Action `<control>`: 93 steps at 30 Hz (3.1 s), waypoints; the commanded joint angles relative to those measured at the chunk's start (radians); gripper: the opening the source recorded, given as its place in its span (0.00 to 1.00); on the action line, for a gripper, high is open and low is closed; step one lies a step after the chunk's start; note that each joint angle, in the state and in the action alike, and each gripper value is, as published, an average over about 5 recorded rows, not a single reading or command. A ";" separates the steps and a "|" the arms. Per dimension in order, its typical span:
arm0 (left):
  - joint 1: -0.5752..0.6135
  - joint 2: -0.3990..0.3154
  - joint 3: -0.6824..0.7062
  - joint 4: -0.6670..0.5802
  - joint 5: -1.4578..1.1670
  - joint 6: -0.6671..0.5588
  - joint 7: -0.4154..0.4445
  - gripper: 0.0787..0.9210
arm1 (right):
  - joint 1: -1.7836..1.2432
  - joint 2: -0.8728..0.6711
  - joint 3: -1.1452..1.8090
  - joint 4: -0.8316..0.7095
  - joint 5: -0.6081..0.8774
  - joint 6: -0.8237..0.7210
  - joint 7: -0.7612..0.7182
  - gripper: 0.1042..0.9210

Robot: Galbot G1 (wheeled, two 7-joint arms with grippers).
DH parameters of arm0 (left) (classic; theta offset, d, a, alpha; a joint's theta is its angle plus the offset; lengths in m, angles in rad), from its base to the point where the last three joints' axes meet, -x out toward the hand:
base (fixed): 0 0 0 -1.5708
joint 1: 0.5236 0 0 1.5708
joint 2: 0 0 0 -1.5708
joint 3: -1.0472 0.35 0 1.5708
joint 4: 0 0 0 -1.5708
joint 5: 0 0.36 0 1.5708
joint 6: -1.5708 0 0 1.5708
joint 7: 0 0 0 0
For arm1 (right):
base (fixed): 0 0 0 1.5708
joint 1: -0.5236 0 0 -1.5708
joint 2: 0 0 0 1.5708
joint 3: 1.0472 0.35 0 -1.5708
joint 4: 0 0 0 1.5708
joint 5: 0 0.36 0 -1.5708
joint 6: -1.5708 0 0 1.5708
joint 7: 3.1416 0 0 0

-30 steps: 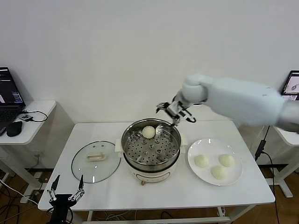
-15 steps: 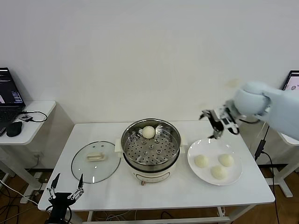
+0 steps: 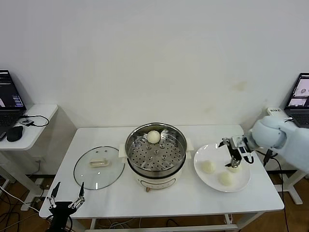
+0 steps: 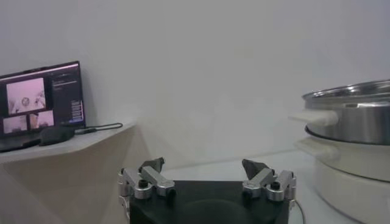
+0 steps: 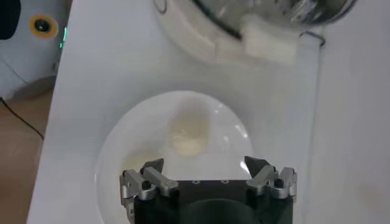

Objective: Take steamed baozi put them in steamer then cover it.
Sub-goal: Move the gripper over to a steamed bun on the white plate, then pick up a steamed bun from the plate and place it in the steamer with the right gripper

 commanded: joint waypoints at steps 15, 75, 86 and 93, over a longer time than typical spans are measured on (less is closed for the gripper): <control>-0.003 0.000 -0.023 0.013 -0.002 0.001 0.000 0.88 | -0.247 0.232 0.155 -0.267 -0.100 0.029 0.022 0.88; -0.024 0.022 -0.019 0.011 -0.020 -0.001 0.000 0.88 | 0.560 0.189 -0.237 -0.036 0.273 -0.062 -0.015 0.62; -0.025 0.021 -0.021 0.011 -0.025 -0.002 0.000 0.88 | 0.563 0.449 -0.262 0.003 0.519 -0.198 0.109 0.64; -0.021 0.014 -0.039 0.006 -0.030 0.000 0.000 0.88 | 0.442 0.641 -0.259 -0.094 0.556 -0.250 0.158 0.64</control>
